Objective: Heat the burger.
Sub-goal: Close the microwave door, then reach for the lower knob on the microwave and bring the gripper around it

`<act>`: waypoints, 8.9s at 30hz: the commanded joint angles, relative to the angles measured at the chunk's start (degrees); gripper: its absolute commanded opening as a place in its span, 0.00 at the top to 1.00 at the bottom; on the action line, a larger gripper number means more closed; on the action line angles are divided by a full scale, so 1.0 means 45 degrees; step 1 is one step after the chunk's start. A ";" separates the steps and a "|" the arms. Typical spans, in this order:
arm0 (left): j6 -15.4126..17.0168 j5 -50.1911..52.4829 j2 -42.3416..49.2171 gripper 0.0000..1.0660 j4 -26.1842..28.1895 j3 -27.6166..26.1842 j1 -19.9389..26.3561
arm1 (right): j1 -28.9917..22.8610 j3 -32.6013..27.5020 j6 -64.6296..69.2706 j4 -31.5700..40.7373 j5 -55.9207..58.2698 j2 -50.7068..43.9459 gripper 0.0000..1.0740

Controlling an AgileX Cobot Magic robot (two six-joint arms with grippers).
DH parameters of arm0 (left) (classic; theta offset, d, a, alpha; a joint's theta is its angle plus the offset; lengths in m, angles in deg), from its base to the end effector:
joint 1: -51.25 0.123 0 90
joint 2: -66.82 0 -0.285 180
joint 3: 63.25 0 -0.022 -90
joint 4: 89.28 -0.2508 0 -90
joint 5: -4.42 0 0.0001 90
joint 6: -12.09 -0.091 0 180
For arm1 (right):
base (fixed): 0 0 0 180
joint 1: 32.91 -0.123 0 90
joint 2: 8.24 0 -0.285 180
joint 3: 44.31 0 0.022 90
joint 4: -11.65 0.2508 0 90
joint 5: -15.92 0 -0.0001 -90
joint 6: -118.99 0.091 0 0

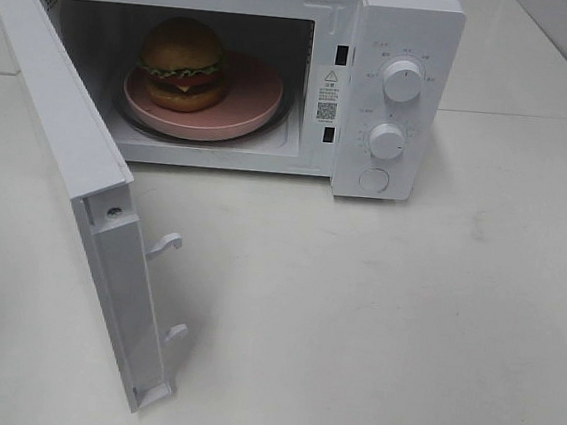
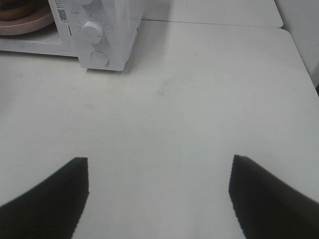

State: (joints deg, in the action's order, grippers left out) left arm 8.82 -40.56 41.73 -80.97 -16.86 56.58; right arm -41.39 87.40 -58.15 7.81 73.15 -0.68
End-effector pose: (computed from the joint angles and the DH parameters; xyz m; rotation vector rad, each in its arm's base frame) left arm 0.0546 -0.0043 0.3044 -0.0761 2.0241 -0.0739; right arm -0.0029 -0.0056 0.2839 -0.0957 1.9699 0.0499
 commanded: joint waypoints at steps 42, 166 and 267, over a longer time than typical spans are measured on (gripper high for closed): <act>0.5908 1.8182 -0.9333 1.00 -0.7843 0.3922 0.0038 | 0.0064 -0.0025 -0.0013 0.0013 -0.0051 -0.0344 0.30; -0.1859 1.0148 -2.0907 0.73 0.3158 -0.8938 -1.0033 | 0.0051 -0.0025 -0.0013 0.0013 -0.0051 -0.0344 0.30; -0.0917 -0.3667 0.4214 0.08 0.0127 0.0255 0.0038 | 0.0051 -0.0025 -0.0013 0.0013 -0.0051 -0.0331 0.30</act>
State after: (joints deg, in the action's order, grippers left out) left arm 4.24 -57.80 59.32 -80.45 -15.89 56.58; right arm -41.39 87.40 -58.15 7.76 73.15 -0.68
